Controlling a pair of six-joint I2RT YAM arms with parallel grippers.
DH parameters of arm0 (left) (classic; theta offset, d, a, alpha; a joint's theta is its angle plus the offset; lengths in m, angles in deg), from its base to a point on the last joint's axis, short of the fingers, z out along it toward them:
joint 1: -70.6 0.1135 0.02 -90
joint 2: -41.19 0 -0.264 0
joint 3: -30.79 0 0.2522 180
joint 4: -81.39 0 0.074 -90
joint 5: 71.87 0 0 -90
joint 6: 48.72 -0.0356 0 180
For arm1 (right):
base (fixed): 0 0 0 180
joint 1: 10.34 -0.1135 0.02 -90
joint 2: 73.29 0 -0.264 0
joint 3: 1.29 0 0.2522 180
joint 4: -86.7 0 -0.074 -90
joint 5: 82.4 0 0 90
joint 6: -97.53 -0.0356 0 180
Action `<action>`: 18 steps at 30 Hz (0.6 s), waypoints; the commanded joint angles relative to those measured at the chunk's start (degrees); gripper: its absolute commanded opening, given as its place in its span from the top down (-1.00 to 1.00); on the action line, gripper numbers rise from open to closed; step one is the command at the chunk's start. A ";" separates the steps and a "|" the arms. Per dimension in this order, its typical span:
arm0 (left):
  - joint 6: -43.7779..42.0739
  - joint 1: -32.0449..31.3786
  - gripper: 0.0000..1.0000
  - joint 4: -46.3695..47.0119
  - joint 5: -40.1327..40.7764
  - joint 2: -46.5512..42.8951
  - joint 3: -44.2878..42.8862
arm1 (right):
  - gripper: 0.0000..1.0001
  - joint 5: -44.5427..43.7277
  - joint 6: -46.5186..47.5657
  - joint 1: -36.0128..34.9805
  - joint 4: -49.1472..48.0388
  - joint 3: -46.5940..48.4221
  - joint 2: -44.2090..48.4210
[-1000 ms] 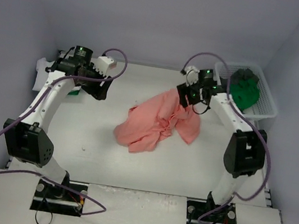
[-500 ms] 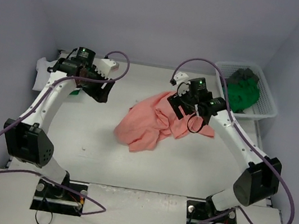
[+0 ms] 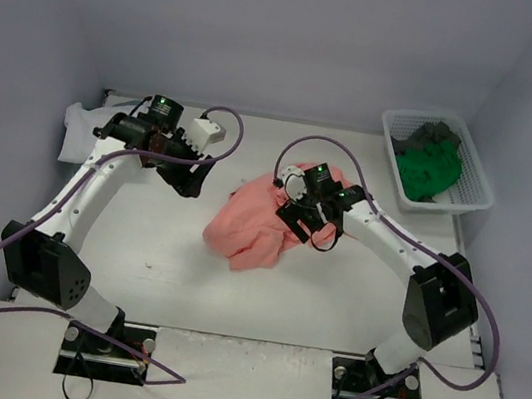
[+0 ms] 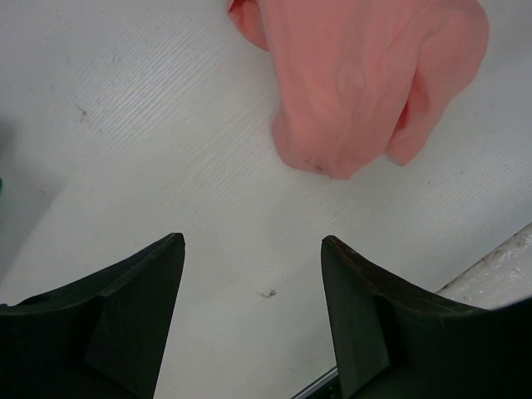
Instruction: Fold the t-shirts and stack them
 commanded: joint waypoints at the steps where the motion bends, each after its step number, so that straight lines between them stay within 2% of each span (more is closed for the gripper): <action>1: -0.76 0.15 -0.23 0.52 0.33 -2.77 -0.74 | -0.48 -1.77 1.72 0.07 -1.68 0.02 -1.90; 8: -0.67 0.15 -0.23 0.61 0.33 -3.47 0.22 | -0.46 -5.73 1.28 0.07 -1.59 0.20 -5.77; 18: -0.67 0.15 -0.23 0.08 0.24 -2.33 -0.30 | -0.45 -5.29 1.37 0.07 -0.19 -0.60 -9.81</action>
